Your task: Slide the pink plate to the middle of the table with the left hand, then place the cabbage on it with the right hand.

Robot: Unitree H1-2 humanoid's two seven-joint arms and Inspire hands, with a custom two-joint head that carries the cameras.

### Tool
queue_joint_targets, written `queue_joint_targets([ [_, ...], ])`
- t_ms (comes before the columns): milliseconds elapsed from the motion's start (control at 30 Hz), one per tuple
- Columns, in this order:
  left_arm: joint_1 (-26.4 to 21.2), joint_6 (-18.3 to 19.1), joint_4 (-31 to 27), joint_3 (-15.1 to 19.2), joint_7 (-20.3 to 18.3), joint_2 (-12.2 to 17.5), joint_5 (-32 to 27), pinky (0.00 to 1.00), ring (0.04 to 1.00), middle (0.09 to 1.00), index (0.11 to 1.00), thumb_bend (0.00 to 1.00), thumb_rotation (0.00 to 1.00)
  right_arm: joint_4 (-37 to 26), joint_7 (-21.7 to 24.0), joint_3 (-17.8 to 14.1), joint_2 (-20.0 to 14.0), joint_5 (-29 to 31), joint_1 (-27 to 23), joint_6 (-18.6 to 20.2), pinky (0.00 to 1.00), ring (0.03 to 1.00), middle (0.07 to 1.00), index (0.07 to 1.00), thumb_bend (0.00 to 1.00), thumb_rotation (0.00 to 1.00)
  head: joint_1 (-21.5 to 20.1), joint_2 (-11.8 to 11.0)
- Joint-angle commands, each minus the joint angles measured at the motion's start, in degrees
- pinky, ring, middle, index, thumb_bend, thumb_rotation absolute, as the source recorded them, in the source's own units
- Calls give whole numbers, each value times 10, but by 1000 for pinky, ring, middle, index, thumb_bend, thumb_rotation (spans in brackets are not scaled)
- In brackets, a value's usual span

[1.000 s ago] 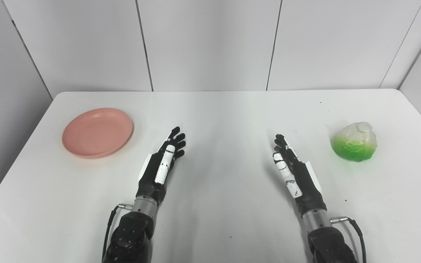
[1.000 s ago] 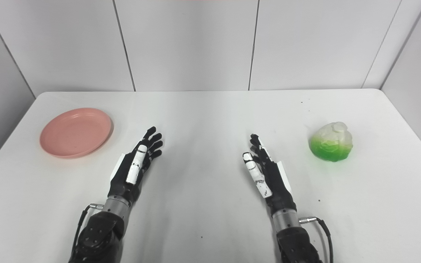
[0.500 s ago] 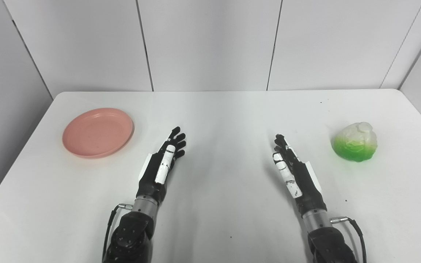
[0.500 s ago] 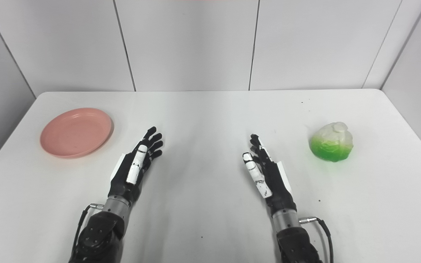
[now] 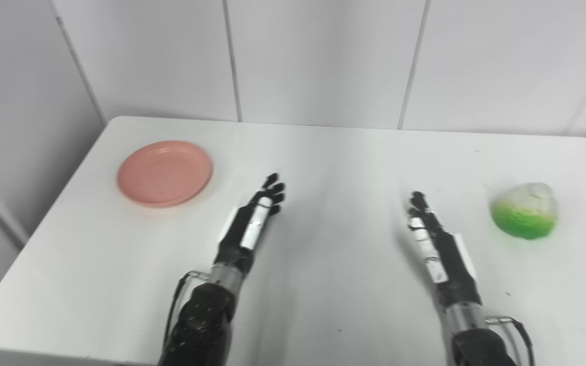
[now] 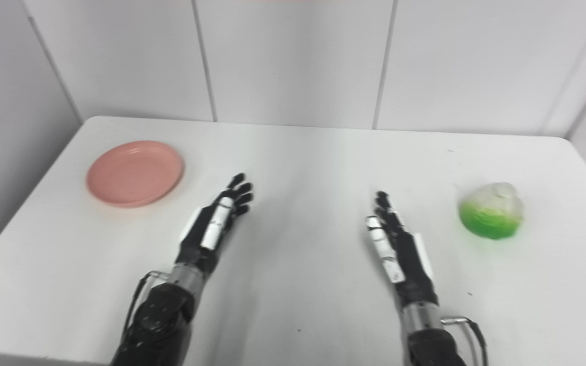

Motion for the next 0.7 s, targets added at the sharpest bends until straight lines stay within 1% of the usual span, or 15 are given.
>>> queue_joint_targets([
  [0, 20, -18, 44, -9, 9, -20, 1, 918, 919, 924, 917, 425, 1000, 3, 9, -7, -11, 11, 4, -22, 922, 938, 956, 958, 272, 1000, 6, -5],
  [167, 14, -33, 61, -11, 17, -25, 11, 893, 916, 923, 916, 400, 1000, -3, 16, -9, -11, 20, 5, -9, 946, 949, 965, 974, 253, 1000, 6, -10],
  [267, 12, -32, 64, -13, 16, -24, 12, 898, 919, 927, 919, 395, 1000, 5, 17, -9, -10, 21, 4, -25, 947, 949, 964, 970, 241, 1000, 4, -11],
  [400, 10, -33, 69, -12, 14, -24, 11, 899, 919, 924, 914, 399, 1000, 19, 15, -10, -11, 18, 1, -37, 944, 947, 961, 965, 252, 1000, 3, -14],
  [567, 9, -34, 71, -10, 11, -22, 7, 903, 922, 927, 917, 402, 1000, 21, 13, -9, -9, 15, 0, -36, 940, 945, 959, 964, 241, 1000, 3, -16],
  [667, 10, -33, 69, -9, 10, -22, 5, 904, 922, 930, 921, 402, 1000, 23, 13, -9, -9, 16, 0, -37, 940, 944, 959, 964, 262, 1000, 4, -17],
])
